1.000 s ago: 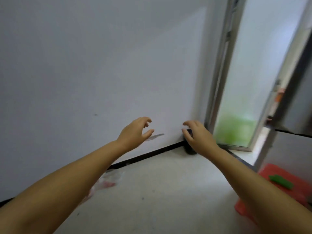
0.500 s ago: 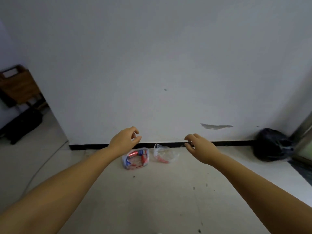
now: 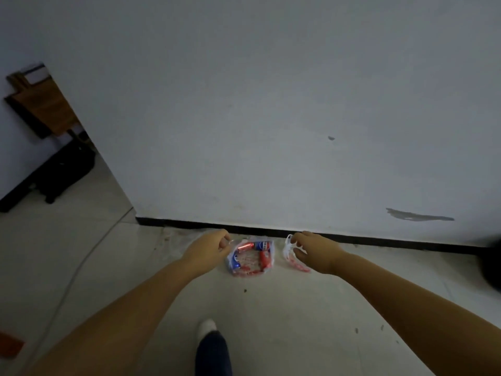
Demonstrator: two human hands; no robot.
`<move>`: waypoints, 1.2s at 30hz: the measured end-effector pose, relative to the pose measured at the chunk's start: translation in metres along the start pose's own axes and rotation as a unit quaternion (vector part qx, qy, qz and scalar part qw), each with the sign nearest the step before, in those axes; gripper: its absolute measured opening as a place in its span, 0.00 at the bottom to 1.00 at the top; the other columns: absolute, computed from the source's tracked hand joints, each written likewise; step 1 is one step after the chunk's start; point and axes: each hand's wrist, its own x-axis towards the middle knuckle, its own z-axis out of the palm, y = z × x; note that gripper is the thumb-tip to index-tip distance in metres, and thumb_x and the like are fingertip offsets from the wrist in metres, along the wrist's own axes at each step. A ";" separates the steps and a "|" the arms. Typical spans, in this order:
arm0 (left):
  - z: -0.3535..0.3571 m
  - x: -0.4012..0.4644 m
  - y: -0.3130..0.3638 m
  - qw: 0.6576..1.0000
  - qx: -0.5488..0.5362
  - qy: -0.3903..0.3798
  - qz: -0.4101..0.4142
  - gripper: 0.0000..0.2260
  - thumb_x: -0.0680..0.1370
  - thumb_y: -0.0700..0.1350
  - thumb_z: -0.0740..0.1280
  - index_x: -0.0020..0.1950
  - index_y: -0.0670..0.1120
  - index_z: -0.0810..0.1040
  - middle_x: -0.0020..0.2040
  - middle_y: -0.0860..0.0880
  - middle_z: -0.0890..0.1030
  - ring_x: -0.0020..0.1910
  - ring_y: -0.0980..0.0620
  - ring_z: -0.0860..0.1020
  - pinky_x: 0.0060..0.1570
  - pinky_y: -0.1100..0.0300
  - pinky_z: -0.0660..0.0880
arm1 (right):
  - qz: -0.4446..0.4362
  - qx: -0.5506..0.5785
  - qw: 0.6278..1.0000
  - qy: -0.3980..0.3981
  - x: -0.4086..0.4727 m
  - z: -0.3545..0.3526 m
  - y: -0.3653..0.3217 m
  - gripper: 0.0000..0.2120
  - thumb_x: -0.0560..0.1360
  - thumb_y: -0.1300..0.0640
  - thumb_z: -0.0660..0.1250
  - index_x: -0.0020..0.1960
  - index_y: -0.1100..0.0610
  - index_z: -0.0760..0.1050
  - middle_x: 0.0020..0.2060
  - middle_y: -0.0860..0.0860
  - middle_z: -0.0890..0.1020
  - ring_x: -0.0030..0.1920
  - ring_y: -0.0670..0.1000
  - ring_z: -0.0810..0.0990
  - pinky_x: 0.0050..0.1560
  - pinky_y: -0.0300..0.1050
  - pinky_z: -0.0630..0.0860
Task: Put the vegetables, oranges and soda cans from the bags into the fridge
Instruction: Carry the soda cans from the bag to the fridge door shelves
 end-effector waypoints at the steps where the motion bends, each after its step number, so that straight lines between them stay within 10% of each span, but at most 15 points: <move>1: -0.002 0.023 -0.010 1.000 0.000 -0.007 0.004 0.08 0.78 0.45 0.63 0.56 0.46 0.75 0.45 0.52 0.77 0.45 0.52 0.77 0.48 0.57 0.75 | 0.006 0.005 1.000 -0.001 0.020 0.001 0.000 0.17 0.80 0.50 0.57 0.67 0.55 0.68 0.63 0.53 0.74 0.59 0.52 0.76 0.57 0.42 0.72; 8: 0.023 0.171 -0.074 0.994 0.002 -0.102 0.027 0.06 0.79 0.47 0.62 0.53 0.48 0.74 0.43 0.53 0.76 0.37 0.58 0.72 0.34 0.69 0.67 | 0.091 0.054 0.994 -0.025 0.145 0.048 0.025 0.16 0.80 0.51 0.58 0.66 0.52 0.68 0.62 0.51 0.75 0.58 0.50 0.76 0.58 0.41 0.72; 15: 0.199 0.276 -0.190 0.975 -0.017 -0.219 -0.014 0.04 0.79 0.50 0.59 0.46 0.52 0.69 0.41 0.54 0.73 0.39 0.55 0.73 0.40 0.63 0.69 | 0.111 0.132 0.978 -0.116 0.277 0.231 0.071 0.15 0.80 0.51 0.56 0.65 0.51 0.69 0.59 0.48 0.76 0.55 0.46 0.76 0.55 0.37 0.72; 24: 0.434 0.434 -0.342 0.976 -0.038 -0.214 -0.004 0.08 0.80 0.44 0.59 0.46 0.43 0.75 0.49 0.44 0.81 0.49 0.46 0.80 0.52 0.53 0.78 | 0.062 0.113 0.983 -0.128 0.476 0.468 0.155 0.11 0.80 0.55 0.57 0.60 0.55 0.73 0.59 0.52 0.78 0.57 0.51 0.78 0.56 0.41 0.72; 29: 0.482 0.554 -0.381 0.984 0.049 -0.156 0.065 0.09 0.80 0.40 0.57 0.52 0.44 0.78 0.44 0.45 0.80 0.37 0.50 0.77 0.40 0.56 0.75 | 0.051 0.013 0.995 -0.083 0.567 0.523 0.216 0.09 0.80 0.55 0.57 0.55 0.55 0.74 0.57 0.53 0.77 0.55 0.51 0.77 0.58 0.45 0.75; 36: 0.497 0.582 -0.400 0.967 0.183 -0.145 0.105 0.25 0.77 0.47 0.64 0.74 0.47 0.62 0.72 0.44 0.65 0.69 0.45 0.66 0.68 0.51 0.66 | 0.037 -0.063 0.991 -0.113 0.562 0.515 0.249 0.18 0.79 0.52 0.58 0.69 0.49 0.66 0.66 0.53 0.72 0.64 0.54 0.74 0.65 0.51 0.72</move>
